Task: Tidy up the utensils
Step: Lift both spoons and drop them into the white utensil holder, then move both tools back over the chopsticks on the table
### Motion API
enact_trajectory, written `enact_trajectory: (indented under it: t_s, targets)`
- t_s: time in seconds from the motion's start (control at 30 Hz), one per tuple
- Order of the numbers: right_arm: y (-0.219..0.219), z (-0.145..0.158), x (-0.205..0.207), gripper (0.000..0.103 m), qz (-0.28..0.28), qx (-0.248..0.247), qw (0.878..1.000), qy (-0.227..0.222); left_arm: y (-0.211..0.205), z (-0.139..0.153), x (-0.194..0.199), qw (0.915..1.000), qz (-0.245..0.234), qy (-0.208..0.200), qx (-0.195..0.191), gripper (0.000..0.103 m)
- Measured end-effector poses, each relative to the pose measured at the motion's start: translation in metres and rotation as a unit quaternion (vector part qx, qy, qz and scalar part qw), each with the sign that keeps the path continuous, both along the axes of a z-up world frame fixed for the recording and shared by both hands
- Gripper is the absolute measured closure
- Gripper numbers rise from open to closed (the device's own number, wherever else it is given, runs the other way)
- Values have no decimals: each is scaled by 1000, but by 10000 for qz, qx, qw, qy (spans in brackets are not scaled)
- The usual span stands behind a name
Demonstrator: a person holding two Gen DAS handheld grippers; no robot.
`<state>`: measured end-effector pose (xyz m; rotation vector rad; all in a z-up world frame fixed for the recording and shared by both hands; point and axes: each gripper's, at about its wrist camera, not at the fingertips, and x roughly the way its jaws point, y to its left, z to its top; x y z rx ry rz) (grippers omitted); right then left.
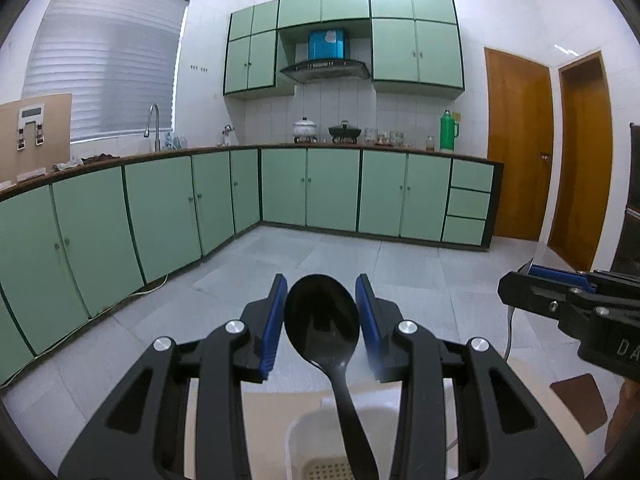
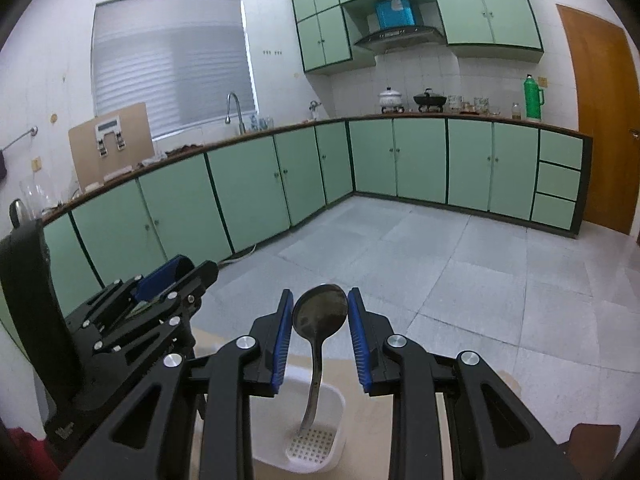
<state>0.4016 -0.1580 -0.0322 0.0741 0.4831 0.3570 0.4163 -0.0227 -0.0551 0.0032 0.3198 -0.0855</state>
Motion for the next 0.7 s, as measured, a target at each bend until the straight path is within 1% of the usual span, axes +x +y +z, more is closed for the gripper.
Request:
enact_trajectory:
  t_s: [0.17,0.27,0.33,0.4,0.43,0.47,0.5,0.53,0.6,0.7]
  targets:
    - [5,-15,-1,75,103,-10,9997,237,11,-15,-6,9997,-60,237,-7,68]
    - [3,-20,-5,74,117,94,9993,328,14,-16,-12,9996,-101,266,54,65]
    - [0,-20,-9,71,116,154,9991,368,17,-14,-19,9995,-116,284,54,62]
    - [-5,-19,-17,61,72,176,9991,366,20,-11,-27,9995,-120,298,44,56]
    - [-8,-19,-20,59,47,200,9991,374,22,-10,-32,9994,-115,321,67,55]
    - [-13,-19,-27,54,16,267,9989,384,22,-8,-38,9993,-136,325,80,53]
    - [-16,-18,-31,51,-11,295,9988,392,23,-8,-46,9993,-129,335,120,49]
    - [-18,-18,-38,45,-54,306,9987,399,22,-9,-52,9991,-99,370,170,48]
    - [-25,-21,-55,35,-152,288,9986,416,26,-11,-70,9986,-108,504,127,44]
    - [-31,-29,-84,28,-217,264,9981,521,33,-21,-102,9966,-143,808,69,41]
